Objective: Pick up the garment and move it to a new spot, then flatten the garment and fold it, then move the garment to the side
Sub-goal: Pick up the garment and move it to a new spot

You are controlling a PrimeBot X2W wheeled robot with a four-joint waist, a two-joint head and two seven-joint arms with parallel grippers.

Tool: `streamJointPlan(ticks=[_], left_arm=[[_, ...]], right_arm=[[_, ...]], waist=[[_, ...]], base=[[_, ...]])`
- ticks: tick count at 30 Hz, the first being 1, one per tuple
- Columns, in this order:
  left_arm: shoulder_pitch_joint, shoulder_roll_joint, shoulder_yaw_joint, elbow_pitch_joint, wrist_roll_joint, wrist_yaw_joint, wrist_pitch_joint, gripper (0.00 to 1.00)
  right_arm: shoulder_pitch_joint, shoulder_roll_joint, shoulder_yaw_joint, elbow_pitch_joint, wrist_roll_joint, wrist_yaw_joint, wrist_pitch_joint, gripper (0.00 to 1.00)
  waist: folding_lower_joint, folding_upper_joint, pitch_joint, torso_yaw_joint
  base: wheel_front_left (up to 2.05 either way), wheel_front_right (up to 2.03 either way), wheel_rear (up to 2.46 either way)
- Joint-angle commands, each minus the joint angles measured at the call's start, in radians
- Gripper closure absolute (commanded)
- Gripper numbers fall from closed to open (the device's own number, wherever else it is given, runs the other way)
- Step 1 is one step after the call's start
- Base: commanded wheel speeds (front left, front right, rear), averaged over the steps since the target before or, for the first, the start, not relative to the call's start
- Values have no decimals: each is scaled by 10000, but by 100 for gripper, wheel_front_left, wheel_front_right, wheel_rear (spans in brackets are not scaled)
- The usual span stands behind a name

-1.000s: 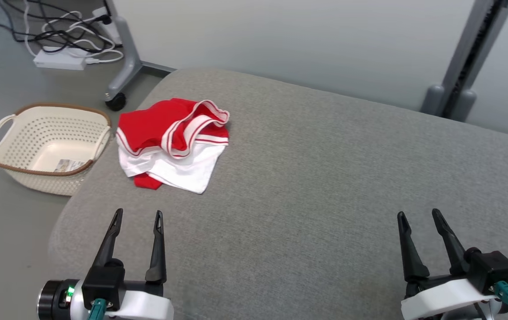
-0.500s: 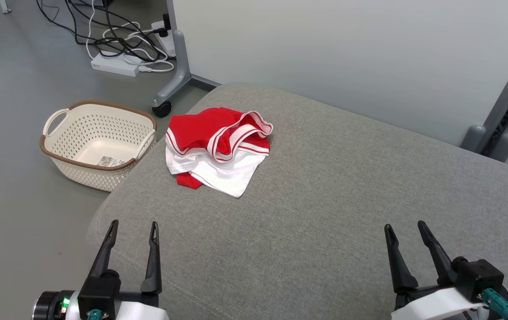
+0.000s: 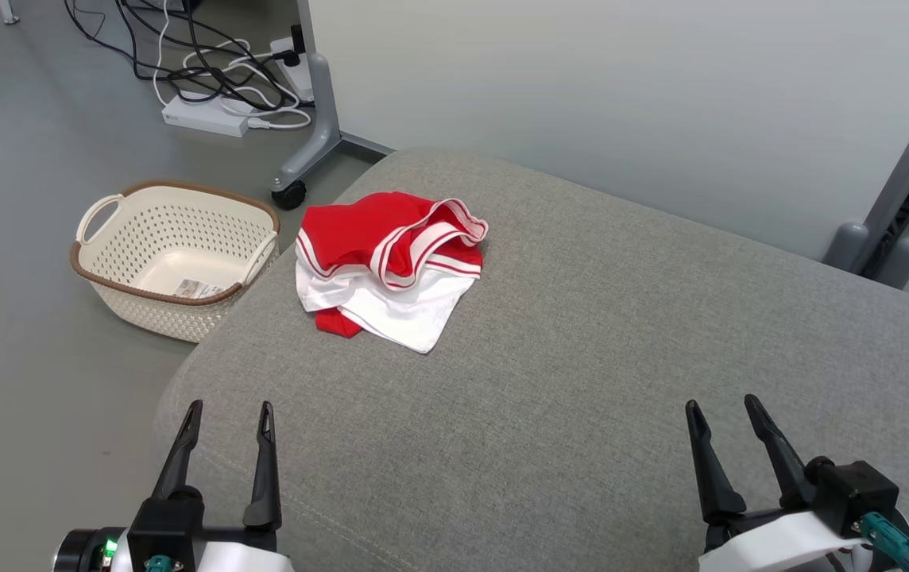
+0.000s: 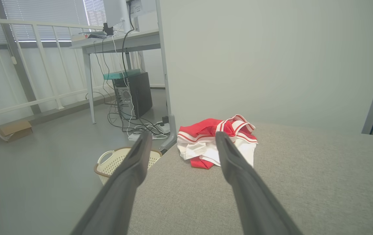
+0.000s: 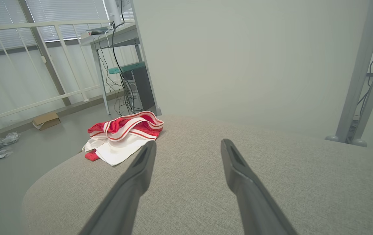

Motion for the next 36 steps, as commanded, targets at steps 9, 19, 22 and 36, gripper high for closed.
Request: streamJointPlan(ticks=[9,19,22,36], left_arm=[[-580,174,317,502,-103,-807,0,0],[-2870,1132,641,1615,-659,-2026,0,0],[-3923,1591,508,2271,-1096,-2092,2,0],[-8212,4055,-3065,5213,-6064,-2105,2361,0]], right_arm=[[-208,-54,-273,-286,-486,3,1,0],[-1009,-271,-263,-383,-923,3,1,0],[-1270,-353,-156,-413,-959,3,1,0],[-2216,-464,416,-463,-914,3,1,0]], waist=[[0,-1,1013,-264],[0,-1,2743,-932],[0,-1,3156,-1168],[0,-1,4241,-2181]], base=[[0,0,0],[0,0,0],[0,0,0],[0,0,0]])
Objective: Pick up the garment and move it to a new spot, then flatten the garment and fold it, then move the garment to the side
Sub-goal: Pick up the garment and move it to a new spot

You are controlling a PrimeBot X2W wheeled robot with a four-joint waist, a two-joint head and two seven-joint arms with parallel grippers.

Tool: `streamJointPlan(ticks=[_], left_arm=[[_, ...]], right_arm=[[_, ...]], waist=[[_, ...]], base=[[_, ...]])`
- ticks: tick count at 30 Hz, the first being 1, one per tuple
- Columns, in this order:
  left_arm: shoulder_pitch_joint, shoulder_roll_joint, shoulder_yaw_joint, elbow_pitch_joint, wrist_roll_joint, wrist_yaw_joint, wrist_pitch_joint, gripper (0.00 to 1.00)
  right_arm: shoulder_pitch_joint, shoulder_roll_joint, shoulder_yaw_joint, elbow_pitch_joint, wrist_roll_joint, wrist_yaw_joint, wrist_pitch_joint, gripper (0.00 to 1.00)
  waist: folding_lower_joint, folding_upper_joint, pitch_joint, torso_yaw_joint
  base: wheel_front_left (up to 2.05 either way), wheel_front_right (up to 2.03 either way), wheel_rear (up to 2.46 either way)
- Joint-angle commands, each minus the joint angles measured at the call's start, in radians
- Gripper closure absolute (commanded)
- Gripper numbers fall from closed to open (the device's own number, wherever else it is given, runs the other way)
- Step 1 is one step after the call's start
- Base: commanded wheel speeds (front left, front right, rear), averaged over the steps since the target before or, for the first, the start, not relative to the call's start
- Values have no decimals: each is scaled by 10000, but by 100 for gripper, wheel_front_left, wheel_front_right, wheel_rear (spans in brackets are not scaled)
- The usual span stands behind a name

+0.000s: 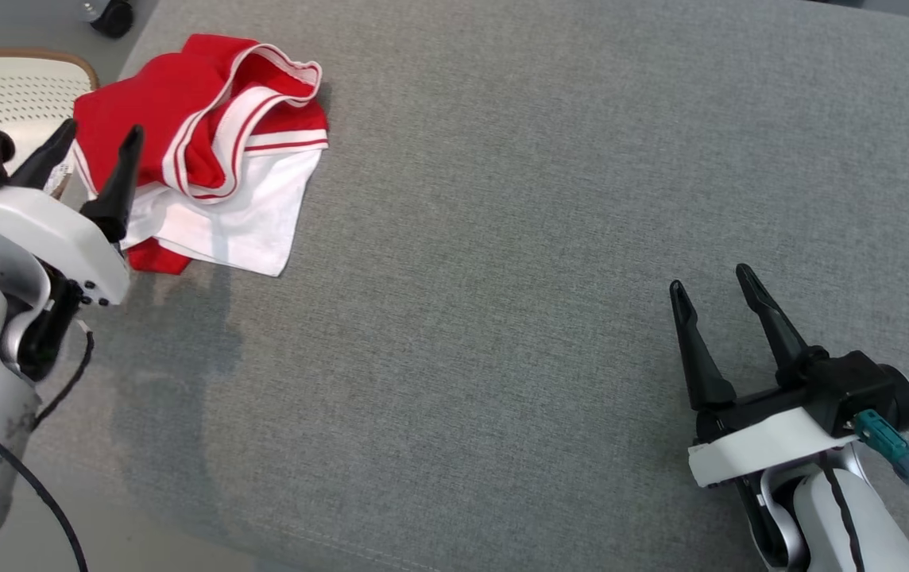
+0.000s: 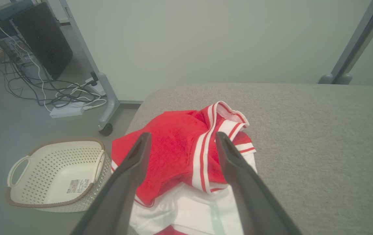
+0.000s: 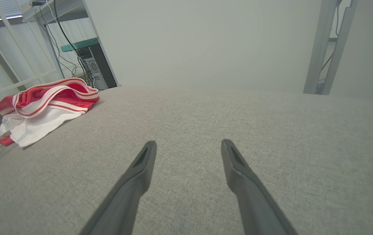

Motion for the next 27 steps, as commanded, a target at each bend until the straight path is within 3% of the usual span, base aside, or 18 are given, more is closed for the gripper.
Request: streamJointPlan(ticks=[1,9,27], left_arm=[[-268,186,-190,106,-276,-9,163,0],[-1563,892,-1669,1065,-1995,-8,1380,0],[-2654,1170,-3281,2536,-3972,-9,2596,0]], right_arm=[[-144,-38,22,-61,20,3,1,0],[-430,7,303,-162,54,3,1,0],[-618,74,453,-310,15,3,1,0]], waist=[[0,0,210,-254],[0,0,584,-850],[0,0,1160,-1492]], base=[[0,0,0],[0,0,0],[0,0,0]])
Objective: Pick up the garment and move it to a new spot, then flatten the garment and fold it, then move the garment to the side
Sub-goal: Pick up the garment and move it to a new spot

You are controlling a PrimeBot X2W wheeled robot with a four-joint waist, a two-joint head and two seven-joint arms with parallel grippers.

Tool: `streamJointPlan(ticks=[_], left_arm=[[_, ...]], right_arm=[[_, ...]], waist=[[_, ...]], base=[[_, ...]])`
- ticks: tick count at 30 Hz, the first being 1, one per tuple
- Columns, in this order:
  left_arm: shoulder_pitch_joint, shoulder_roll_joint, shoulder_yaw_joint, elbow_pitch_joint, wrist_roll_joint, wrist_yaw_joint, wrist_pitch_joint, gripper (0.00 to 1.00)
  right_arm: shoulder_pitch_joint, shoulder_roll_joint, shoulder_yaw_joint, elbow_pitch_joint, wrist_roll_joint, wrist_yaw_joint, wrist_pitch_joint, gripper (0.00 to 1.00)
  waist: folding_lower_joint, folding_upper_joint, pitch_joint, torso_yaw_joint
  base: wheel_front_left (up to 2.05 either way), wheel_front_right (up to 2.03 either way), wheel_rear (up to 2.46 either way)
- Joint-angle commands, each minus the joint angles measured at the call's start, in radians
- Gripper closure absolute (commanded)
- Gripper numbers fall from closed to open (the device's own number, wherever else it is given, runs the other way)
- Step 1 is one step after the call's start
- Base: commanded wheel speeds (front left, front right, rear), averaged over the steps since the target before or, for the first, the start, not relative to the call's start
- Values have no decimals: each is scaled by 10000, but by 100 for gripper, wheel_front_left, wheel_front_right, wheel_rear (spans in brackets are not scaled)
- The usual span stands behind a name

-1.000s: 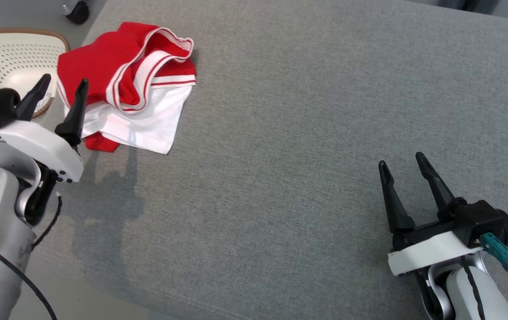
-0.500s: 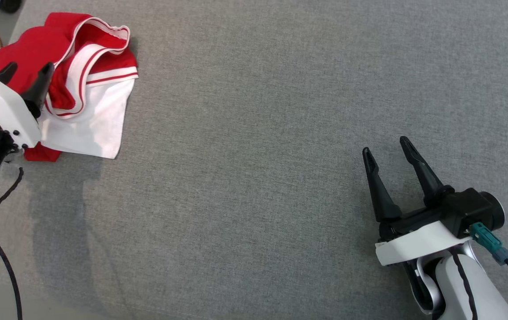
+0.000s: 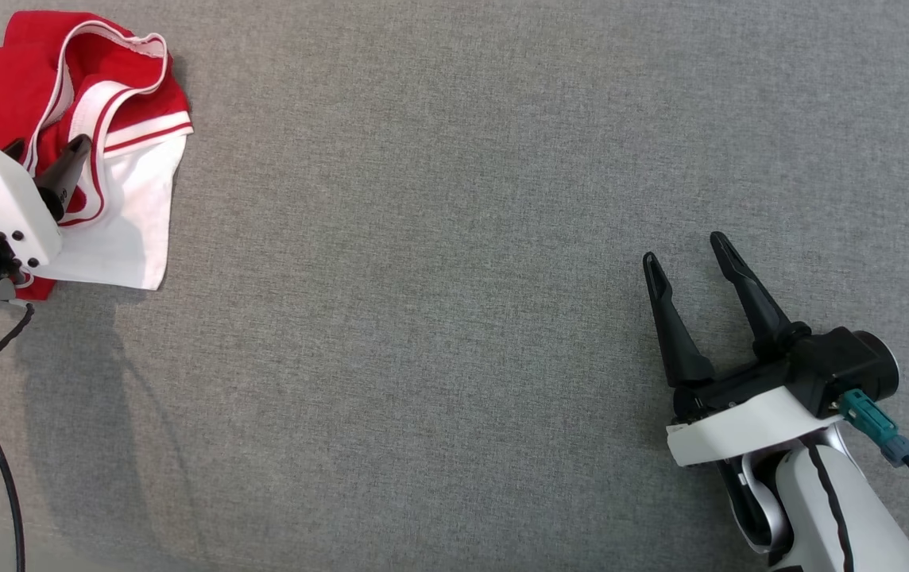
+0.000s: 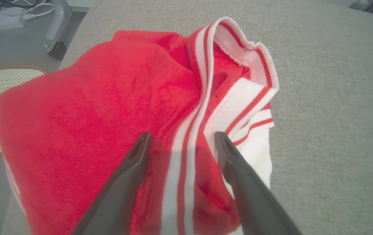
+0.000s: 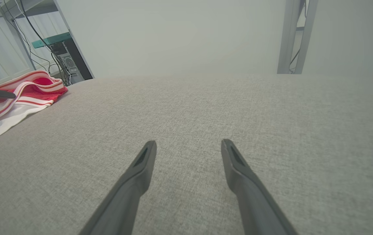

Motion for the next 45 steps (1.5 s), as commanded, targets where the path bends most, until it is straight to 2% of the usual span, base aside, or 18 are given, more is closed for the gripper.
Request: streamJointPlan(ticks=[1,2,3,4,5,10,15,24,32,34,37,45], left_arm=[[-192,71,-80,156,-85,-9,26,0],[-197,53,-151,249,-143,-10,71,0],[-185,20,-250,311,-173,-10,117,9],[-207,7,-346,340,-217,-10,180,59],[-245,11,-413,349,-268,-10,170,100],[-293,27,-594,325,-521,-10,82,100],[-338,123,-720,459,-663,-10,-561,100],[33,-44,-873,644,-808,-10,-2506,100],[360,-360,-838,836,-652,-10,-4714,100],[408,-425,-747,781,-551,-10,-4898,100],[448,-502,-358,596,-314,-10,-5021,100],[1400,-693,2697,-1617,1458,472,-5022,100]], right_arm=[[-57,-44,-15,-22,-22,3,1,0],[-67,-37,-20,-16,-23,3,1,0],[-79,-32,-19,-9,-24,3,1,0],[-92,-29,-23,1,-24,3,1,0],[-106,-25,-23,14,-24,3,1,0],[-99,-5,-22,57,-21,3,1,0],[19,1,-3,157,11,3,1,0],[333,38,73,348,114,3,1,0],[881,122,85,543,270,3,1,0],[1023,138,72,549,300,3,1,0],[1197,165,61,578,336,3,1,0],[1442,230,58,581,454,3,1,0]], waist=[[0,0,8,-5],[0,0,9,-5],[0,0,7,-1],[0,0,2,5],[0,0,-5,14],[0,0,-83,77],[0,0,-334,203],[0,0,-1249,564],[0,0,-2419,1061],[0,0,-2651,1189],[0,0,-2972,1362],[0,0,-3583,1603]], base=[[0,0,0],[0,0,0],[0,0,0],[0,0,0],[0,0,0],[0,0,0],[0,0,0],[0,0,0],[0,0,0],[0,0,0],[0,0,0],[0,0,0]])
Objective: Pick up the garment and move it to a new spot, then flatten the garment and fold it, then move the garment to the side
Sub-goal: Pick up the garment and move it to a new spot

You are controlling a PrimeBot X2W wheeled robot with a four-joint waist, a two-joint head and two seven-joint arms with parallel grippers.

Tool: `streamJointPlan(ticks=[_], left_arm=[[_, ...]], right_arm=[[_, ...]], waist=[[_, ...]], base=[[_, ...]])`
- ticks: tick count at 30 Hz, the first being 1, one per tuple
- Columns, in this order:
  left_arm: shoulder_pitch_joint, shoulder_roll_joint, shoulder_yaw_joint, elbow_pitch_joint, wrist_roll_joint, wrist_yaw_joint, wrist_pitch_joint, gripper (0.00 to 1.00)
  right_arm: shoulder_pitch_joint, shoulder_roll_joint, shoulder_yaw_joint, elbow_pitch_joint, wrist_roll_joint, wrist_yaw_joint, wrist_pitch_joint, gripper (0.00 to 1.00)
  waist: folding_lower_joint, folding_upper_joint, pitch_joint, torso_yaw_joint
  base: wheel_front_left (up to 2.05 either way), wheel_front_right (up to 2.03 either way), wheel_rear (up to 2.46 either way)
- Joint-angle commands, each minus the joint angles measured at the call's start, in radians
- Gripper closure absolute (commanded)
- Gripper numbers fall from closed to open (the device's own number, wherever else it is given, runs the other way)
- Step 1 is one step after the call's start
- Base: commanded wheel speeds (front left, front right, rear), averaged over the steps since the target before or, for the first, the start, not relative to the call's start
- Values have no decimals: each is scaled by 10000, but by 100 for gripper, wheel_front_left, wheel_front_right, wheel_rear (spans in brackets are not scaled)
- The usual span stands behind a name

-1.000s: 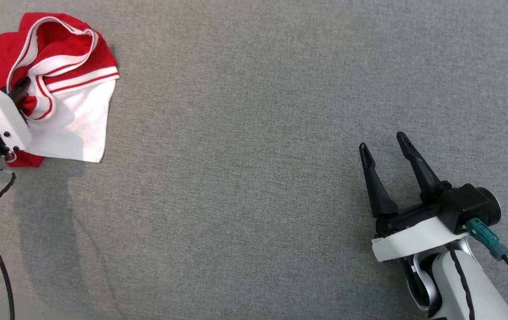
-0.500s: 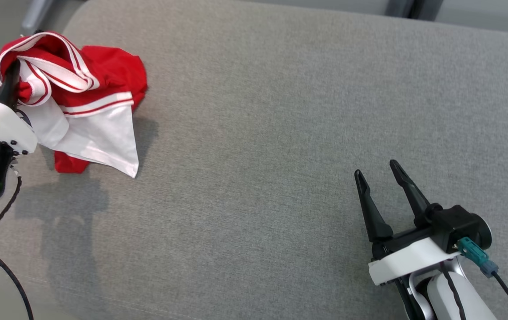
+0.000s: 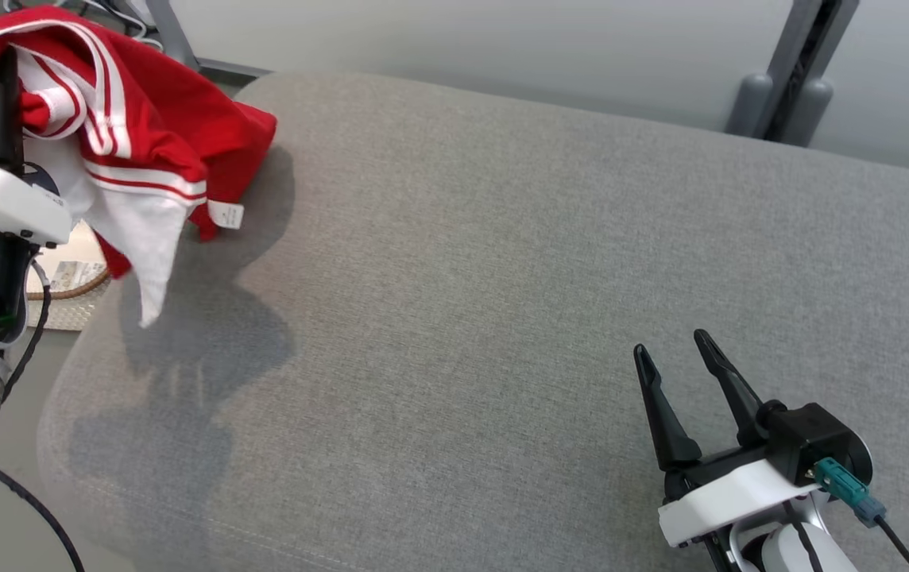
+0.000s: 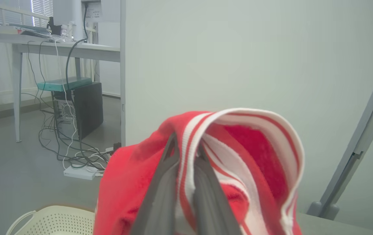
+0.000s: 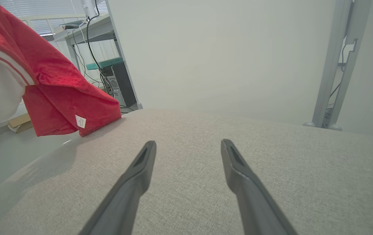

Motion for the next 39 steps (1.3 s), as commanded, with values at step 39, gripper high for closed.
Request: streamJointPlan(ticks=[39], left_arm=[[3898,-3848,2252,-4206,4328,-401,-45,100]], right_arm=[[222,13,-635,-282,75,3,1,0]], waist=[[0,0,-708,-2874]], base=[[0,0,0]])
